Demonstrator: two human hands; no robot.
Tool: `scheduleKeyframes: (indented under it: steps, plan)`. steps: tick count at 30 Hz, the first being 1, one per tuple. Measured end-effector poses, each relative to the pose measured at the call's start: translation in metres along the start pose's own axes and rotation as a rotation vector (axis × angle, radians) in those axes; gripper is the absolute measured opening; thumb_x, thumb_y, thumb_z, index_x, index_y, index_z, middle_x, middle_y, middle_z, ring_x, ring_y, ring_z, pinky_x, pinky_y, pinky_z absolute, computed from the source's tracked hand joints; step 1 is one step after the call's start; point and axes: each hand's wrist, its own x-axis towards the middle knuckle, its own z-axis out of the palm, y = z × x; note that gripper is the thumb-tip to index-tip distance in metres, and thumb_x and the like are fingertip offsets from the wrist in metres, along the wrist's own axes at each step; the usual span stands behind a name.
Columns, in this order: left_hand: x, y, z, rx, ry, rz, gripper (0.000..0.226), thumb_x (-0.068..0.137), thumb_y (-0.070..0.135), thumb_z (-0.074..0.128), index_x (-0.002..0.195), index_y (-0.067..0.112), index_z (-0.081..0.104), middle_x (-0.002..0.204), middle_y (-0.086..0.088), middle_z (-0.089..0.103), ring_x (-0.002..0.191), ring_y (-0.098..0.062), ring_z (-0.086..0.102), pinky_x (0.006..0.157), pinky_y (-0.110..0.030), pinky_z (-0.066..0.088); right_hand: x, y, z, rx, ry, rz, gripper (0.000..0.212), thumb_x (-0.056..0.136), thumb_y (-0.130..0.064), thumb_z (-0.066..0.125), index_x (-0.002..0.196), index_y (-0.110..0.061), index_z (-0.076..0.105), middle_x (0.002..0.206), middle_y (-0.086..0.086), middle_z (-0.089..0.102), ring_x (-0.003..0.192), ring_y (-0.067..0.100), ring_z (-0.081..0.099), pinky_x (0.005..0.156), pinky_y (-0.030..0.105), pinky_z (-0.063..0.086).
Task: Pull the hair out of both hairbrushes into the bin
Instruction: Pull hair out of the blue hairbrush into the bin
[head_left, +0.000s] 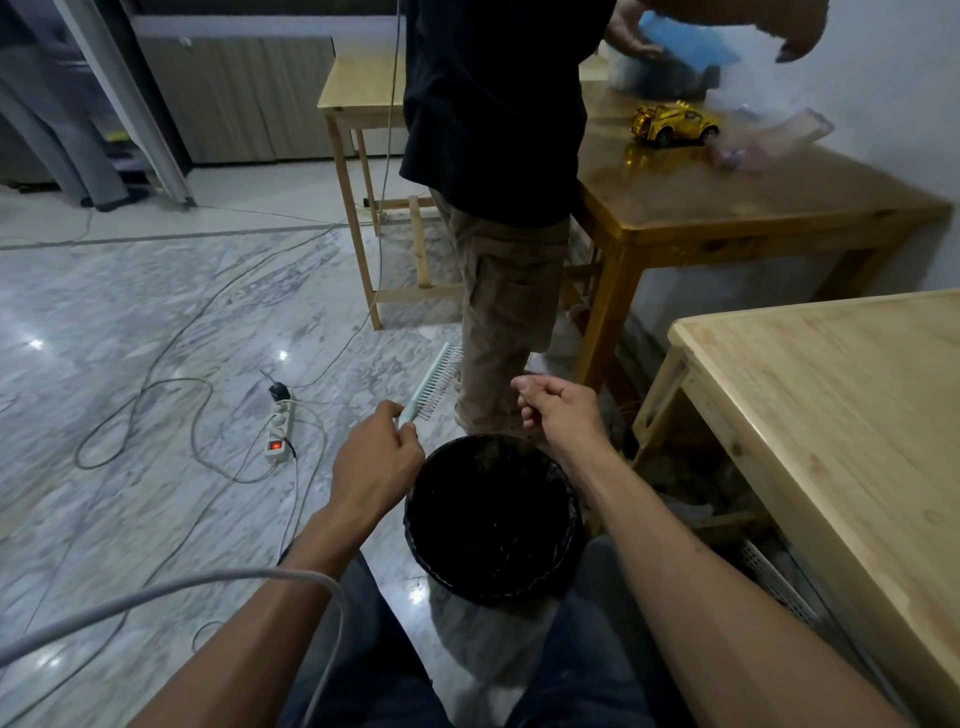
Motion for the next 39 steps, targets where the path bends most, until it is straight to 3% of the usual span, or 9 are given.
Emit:
scheduleKeyframes:
  steps: [6, 11, 15, 18, 22, 26, 31, 35, 39]
  plan:
    - [-0.004, 0.003, -0.001, 0.0, -0.016, 0.025, 0.031, 0.1, 0.029, 0.048, 0.127, 0.015, 0.057, 0.089, -0.003, 0.067, 0.072, -0.026, 0.062, 0.064, -0.039, 0.047, -0.002, 0.014, 0.001, -0.248, -0.068, 0.113, 0.023, 0.106, -0.006, 0.052, 0.115, -0.007, 0.073, 0.11, 0.01, 0.072, 0.08, 0.017, 0.075, 0.064, 0.025, 0.059]
    - [-0.004, 0.003, -0.003, -0.019, -0.043, 0.017, 0.028, 0.101, 0.027, 0.046, 0.122, 0.015, 0.059, 0.087, -0.007, 0.07, 0.067, -0.026, 0.061, 0.067, -0.043, 0.052, -0.008, 0.004, 0.001, -0.452, -0.043, 0.068, 0.051, 0.095, 0.012, 0.04, 0.128, -0.013, 0.071, 0.126, 0.005, 0.061, 0.066, 0.017, 0.078, 0.051, 0.022, 0.057]
    - [-0.003, 0.002, -0.003, -0.035, -0.062, 0.019, 0.027, 0.101, 0.027, 0.047, 0.121, 0.015, 0.059, 0.082, -0.008, 0.069, 0.067, -0.026, 0.062, 0.066, -0.043, 0.051, -0.007, 0.002, 0.001, -0.556, 0.012, -0.049, 0.025, 0.094, -0.004, 0.071, 0.116, -0.013, 0.076, 0.108, 0.0, 0.073, 0.074, 0.011, 0.074, 0.068, 0.024, 0.062]
    - [-0.004, 0.004, -0.002, -0.071, -0.081, 0.03, 0.025, 0.101, 0.026, 0.047, 0.12, 0.015, 0.059, 0.079, -0.008, 0.068, 0.067, -0.027, 0.063, 0.067, -0.046, 0.052, -0.004, 0.0, 0.008, -0.504, -0.038, -0.044, 0.01, 0.095, -0.025, 0.074, 0.103, -0.021, 0.078, 0.096, -0.003, 0.076, 0.088, 0.014, 0.072, 0.085, 0.032, 0.061]
    - [-0.006, 0.008, 0.001, -0.083, -0.105, 0.085, 0.024, 0.102, 0.026, 0.048, 0.119, 0.015, 0.06, 0.079, -0.006, 0.069, 0.067, -0.024, 0.062, 0.064, -0.041, 0.049, -0.002, -0.001, 0.024, -0.225, -0.148, 0.127, 0.026, 0.094, -0.039, 0.074, 0.093, -0.014, 0.078, 0.092, 0.008, 0.081, 0.079, 0.017, 0.076, 0.072, 0.031, 0.062]
    - [-0.011, 0.011, 0.005, -0.075, -0.09, 0.165, 0.023, 0.1, 0.025, 0.051, 0.118, 0.017, 0.064, 0.074, -0.001, 0.065, 0.059, -0.016, 0.056, 0.054, -0.032, 0.039, -0.004, -0.007, 0.025, -0.135, -0.076, 0.113, 0.014, 0.092, -0.015, 0.079, 0.08, -0.006, 0.079, 0.074, 0.009, 0.076, 0.06, 0.013, 0.067, 0.057, 0.021, 0.055]
    - [-0.009, 0.003, -0.007, 0.044, -0.03, 0.145, 0.024, 0.099, 0.022, 0.05, 0.118, 0.015, 0.064, 0.088, -0.01, 0.07, 0.075, -0.029, 0.061, 0.067, -0.043, 0.052, -0.008, -0.011, 0.037, -0.287, -0.06, 0.078, 0.028, 0.092, -0.006, 0.073, 0.064, -0.007, 0.074, 0.065, 0.007, 0.068, 0.055, 0.012, 0.059, 0.056, 0.024, 0.05]
    - [0.0, -0.006, -0.009, 0.03, -0.001, 0.03, 0.023, 0.099, 0.023, 0.046, 0.114, 0.011, 0.06, 0.091, -0.014, 0.07, 0.08, -0.036, 0.062, 0.071, -0.046, 0.051, -0.004, -0.009, 0.028, -0.384, 0.046, 0.102, 0.022, 0.092, -0.014, 0.072, 0.072, -0.008, 0.078, 0.067, 0.005, 0.073, 0.059, 0.013, 0.064, 0.06, 0.026, 0.054]
    - [0.0, -0.009, -0.008, -0.019, -0.056, 0.013, 0.027, 0.1, 0.024, 0.046, 0.119, 0.011, 0.061, 0.093, -0.016, 0.071, 0.08, -0.037, 0.063, 0.07, -0.045, 0.051, -0.003, -0.004, 0.021, -0.483, -0.009, 0.097, 0.032, 0.1, -0.027, 0.063, 0.078, -0.01, 0.079, 0.069, -0.001, 0.074, 0.063, 0.013, 0.066, 0.063, 0.027, 0.054]
